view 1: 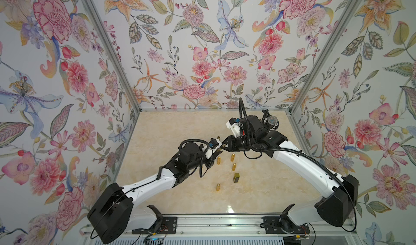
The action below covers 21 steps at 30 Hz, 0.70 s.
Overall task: Open the lipstick cap
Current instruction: Open the cover of the lipstick.
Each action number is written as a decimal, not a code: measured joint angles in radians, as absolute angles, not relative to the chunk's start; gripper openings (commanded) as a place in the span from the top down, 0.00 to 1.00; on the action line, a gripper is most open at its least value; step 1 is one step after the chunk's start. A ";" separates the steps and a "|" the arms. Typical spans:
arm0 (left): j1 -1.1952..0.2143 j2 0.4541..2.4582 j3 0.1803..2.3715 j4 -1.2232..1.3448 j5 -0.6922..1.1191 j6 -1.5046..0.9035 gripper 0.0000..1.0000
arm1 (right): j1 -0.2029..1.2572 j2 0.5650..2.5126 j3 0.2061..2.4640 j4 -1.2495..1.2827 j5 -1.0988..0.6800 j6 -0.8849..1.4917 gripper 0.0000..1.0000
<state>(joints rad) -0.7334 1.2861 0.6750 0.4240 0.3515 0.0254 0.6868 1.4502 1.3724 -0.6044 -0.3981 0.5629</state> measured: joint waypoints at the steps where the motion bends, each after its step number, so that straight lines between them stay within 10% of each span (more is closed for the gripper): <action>1: -0.733 1.283 0.674 0.424 0.352 0.023 0.91 | 0.685 1.449 1.372 -0.606 -0.405 0.564 0.80; 21: -0.737 1.217 0.590 0.399 0.299 -0.014 0.93 | 0.527 1.402 1.379 -0.588 -0.411 0.572 0.78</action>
<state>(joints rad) -0.7372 1.2171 0.5896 0.3988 0.2989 -0.0139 0.5266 1.4025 1.3788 -0.5880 -0.4107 0.5720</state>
